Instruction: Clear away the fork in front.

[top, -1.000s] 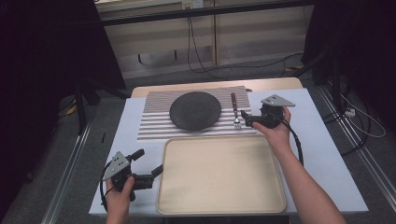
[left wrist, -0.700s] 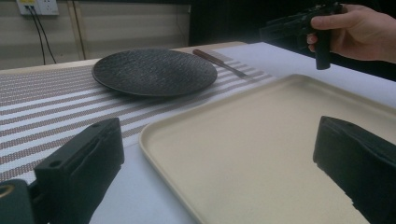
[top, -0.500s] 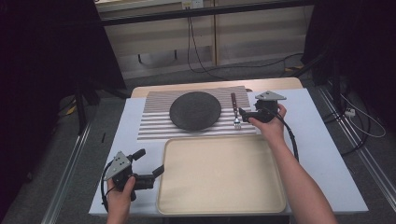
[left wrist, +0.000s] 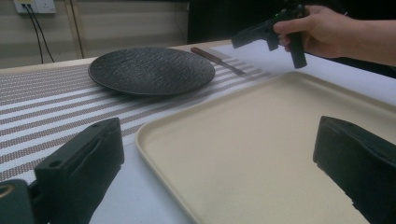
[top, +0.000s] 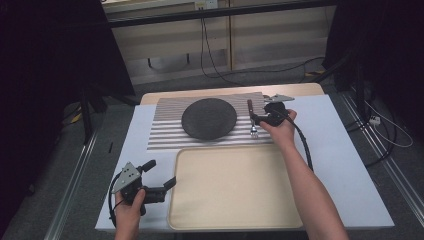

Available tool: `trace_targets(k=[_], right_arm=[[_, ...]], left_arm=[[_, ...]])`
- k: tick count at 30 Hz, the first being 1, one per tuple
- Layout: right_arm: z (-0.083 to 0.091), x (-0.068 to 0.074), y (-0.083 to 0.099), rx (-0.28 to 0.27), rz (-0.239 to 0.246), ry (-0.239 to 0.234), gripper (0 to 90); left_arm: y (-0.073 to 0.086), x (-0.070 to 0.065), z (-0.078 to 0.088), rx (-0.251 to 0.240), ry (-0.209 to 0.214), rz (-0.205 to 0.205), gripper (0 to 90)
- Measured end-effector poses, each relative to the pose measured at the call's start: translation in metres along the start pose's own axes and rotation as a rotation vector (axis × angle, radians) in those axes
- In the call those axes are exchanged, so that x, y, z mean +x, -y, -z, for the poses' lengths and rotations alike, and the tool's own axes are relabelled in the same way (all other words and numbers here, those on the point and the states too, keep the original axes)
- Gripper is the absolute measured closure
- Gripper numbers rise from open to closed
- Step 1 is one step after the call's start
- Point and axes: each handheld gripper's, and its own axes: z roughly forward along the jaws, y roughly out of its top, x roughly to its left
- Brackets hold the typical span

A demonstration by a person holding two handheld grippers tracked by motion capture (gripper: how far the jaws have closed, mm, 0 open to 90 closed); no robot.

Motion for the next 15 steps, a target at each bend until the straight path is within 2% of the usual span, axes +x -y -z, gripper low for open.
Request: trace_targets(k=[1, 2, 6, 15], right_arm=[[0.000, 0.000, 0.000, 0.000, 0.000, 0.000, 34.0], [-0.005, 0.001, 0.000, 0.016, -0.002, 0.000, 38.9], [-0.014, 0.000, 0.000, 0.040, -0.017, 0.002, 47.2], [-0.029, 0.000, -0.007, 0.093, -0.011, -0.003, 54.6]], left_arm=[[0.000, 0.000, 0.000, 0.000, 0.000, 0.000, 2.0], [0.000, 0.000, 0.000, 0.003, 0.002, -0.001, 2.0], [0.000, -0.001, -0.001, 0.008, 0.001, 0.000, 2.0], [0.000, -0.002, -0.002, 0.006, -0.002, -0.004, 2.0]])
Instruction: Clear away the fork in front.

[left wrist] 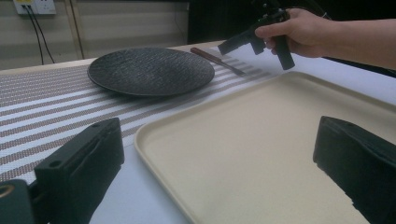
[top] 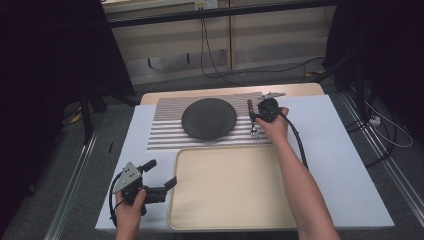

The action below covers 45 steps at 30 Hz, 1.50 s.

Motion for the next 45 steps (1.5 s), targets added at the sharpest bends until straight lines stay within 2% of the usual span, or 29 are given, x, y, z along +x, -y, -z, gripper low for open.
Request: trace_targets(k=[3, 10, 16, 20, 22, 24, 31, 45], right_arm=[[-0.004, 0.001, -0.001, 0.014, -0.001, 0.000, 59.8], [-0.011, 0.005, -0.001, 0.053, 0.018, -0.005, 66.0], [-0.018, 0.004, 0.002, 0.079, -0.010, -0.009, 70.4], [-0.021, 0.006, 0.002, 0.084, -0.004, -0.003, 72.8], [-0.021, 0.005, 0.001, 0.093, -0.017, -0.006, 77.2], [-0.019, 0.003, 0.000, 0.109, -0.017, -0.015, 78.5], [-0.005, -0.002, 0.004, 0.165, 0.032, -0.054, 78.8], [0.034, -0.019, 0.030, 0.181, 0.092, -0.085, 78.7]], left_arm=[[0.000, -0.001, -0.001, 0.005, 0.005, -0.001, 2.0], [0.000, -0.001, -0.002, 0.002, 0.005, -0.001, 2.0], [-0.001, -0.001, -0.001, 0.003, 0.003, -0.003, 2.0], [-0.001, 0.000, 0.000, -0.002, 0.001, -0.003, 2.0], [-0.001, 0.000, 0.000, -0.005, -0.001, 0.000, 2.0], [-0.001, 0.000, -0.001, -0.003, 0.000, -0.004, 2.0], [0.000, 0.000, -0.002, 0.002, 0.005, -0.005, 2.1], [-0.001, -0.002, -0.004, -0.001, 0.005, -0.007, 2.1]])
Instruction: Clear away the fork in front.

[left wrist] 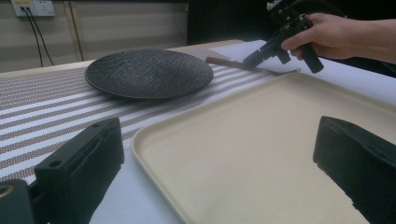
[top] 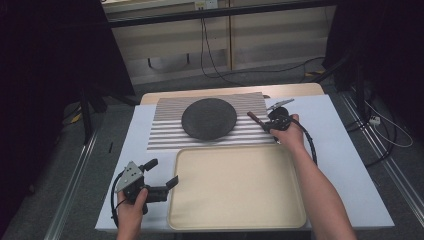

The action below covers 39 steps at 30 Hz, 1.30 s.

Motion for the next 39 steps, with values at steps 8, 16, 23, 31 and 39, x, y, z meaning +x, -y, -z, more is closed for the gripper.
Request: trace_targets(k=[8, 16, 23, 31, 39], right_arm=[[0.0091, -0.0004, 0.0089, 0.018, 0.032, 0.009, 77.1], [0.0075, -0.0026, 0.0092, 0.023, -0.027, -0.005, 77.5], [0.0070, -0.0064, 0.0090, 0.028, -0.070, -0.029, 78.5], [0.0074, -0.0066, 0.0070, 0.037, -0.050, -0.033, 79.0], [0.0097, -0.0086, 0.0046, 0.006, -0.033, -0.045, 79.0]], left_arm=[[-0.0001, -0.0015, -0.0010, 0.001, -0.001, 0.000, 2.0], [-0.0001, -0.0018, -0.0025, 0.013, 0.001, -0.007, 2.0], [-0.0002, -0.0006, -0.0021, 0.011, -0.002, -0.011, 2.1], [0.0002, -0.0013, -0.0024, 0.012, 0.000, -0.006, 2.0], [0.0002, 0.0005, -0.0018, 0.010, -0.009, 0.004, 2.0]])
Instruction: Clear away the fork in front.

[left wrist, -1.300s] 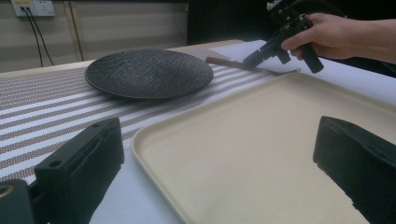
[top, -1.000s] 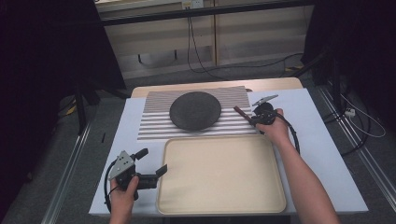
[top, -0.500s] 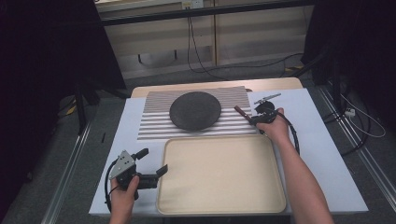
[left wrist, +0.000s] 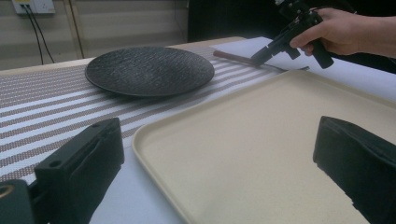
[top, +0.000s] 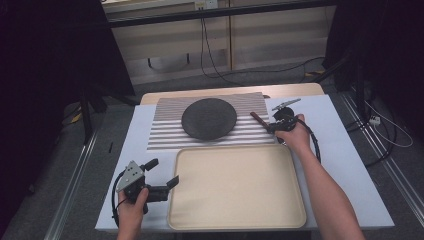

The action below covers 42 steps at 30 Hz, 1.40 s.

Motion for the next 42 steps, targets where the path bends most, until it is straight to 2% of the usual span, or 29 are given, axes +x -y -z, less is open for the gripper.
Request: trace_targets(k=[4, 6, 9, 12, 17, 18, 19, 25, 26, 27, 28, 29, 31, 34, 35, 37, 42], right_arm=[[0.007, -0.003, -0.003, -0.061, -0.011, -0.002, 79.1], [0.010, -0.003, -0.004, -0.071, -0.006, 0.010, 79.0], [0.019, -0.006, -0.007, -0.117, -0.015, 0.015, 79.0], [0.024, -0.008, -0.009, -0.144, -0.028, 0.008, 79.0], [0.043, 0.000, -0.009, -0.241, -0.045, -0.054, 79.0], [0.043, 0.000, -0.009, -0.241, -0.045, -0.054, 79.0], [0.051, 0.006, -0.007, -0.264, -0.043, -0.067, 79.0], [0.067, 0.025, 0.005, -0.339, -0.051, -0.125, 79.0], [0.067, 0.025, 0.005, -0.339, -0.051, -0.125, 79.0], [0.073, 0.033, 0.011, -0.351, -0.044, -0.144, 78.9], [0.073, 0.033, 0.011, -0.351, -0.044, -0.144, 78.9], [0.077, 0.039, 0.017, -0.360, -0.038, -0.161, 78.9], [0.081, 0.044, 0.022, -0.378, -0.049, -0.185, 78.9], [0.085, 0.050, 0.027, -0.392, -0.041, -0.197, 78.9], [0.090, 0.055, 0.034, -0.416, -0.047, -0.211, 78.9], [0.093, 0.061, 0.038, -0.433, -0.051, -0.230, 78.9], [0.097, 0.069, 0.047, -0.446, -0.037, -0.237, 78.9]], left_arm=[[0.000, 0.000, 0.000, 0.000, 0.001, -0.001, 2.0], [0.000, 0.000, 0.000, -0.001, 0.005, -0.001, 2.0], [0.000, 0.000, 0.000, -0.002, 0.004, -0.006, 2.0], [0.000, 0.000, 0.001, -0.001, 0.003, -0.003, 2.1], [-0.001, 0.001, 0.001, -0.007, -0.002, 0.004, 2.0], [-0.001, 0.002, 0.002, -0.009, 0.002, 0.005, 2.0], [-0.001, 0.002, 0.002, -0.009, -0.001, 0.005, 2.0], [-0.002, 0.000, 0.002, -0.010, -0.002, 0.011, 2.0], [-0.002, 0.000, 0.002, -0.010, 0.001, 0.010, 2.0], [-0.003, -0.002, 0.001, -0.007, 0.003, 0.010, 2.0], [-0.003, -0.002, 0.001, -0.007, 0.003, 0.010, 2.0], [-0.003, -0.003, 0.000, -0.005, 0.007, 0.006, 2.0], [-0.004, -0.005, -0.001, -0.005, 0.010, 0.013, 2.0], [-0.005, -0.006, -0.002, -0.002, 0.013, 0.008, 2.0], [-0.006, -0.006, -0.003, 0.000, 0.017, 0.009, 2.0], [-0.007, -0.007, -0.004, 0.006, 0.014, 0.009, 2.0], [-0.011, -0.009, -0.006, 0.007, 0.019, 0.020, 2.0]])
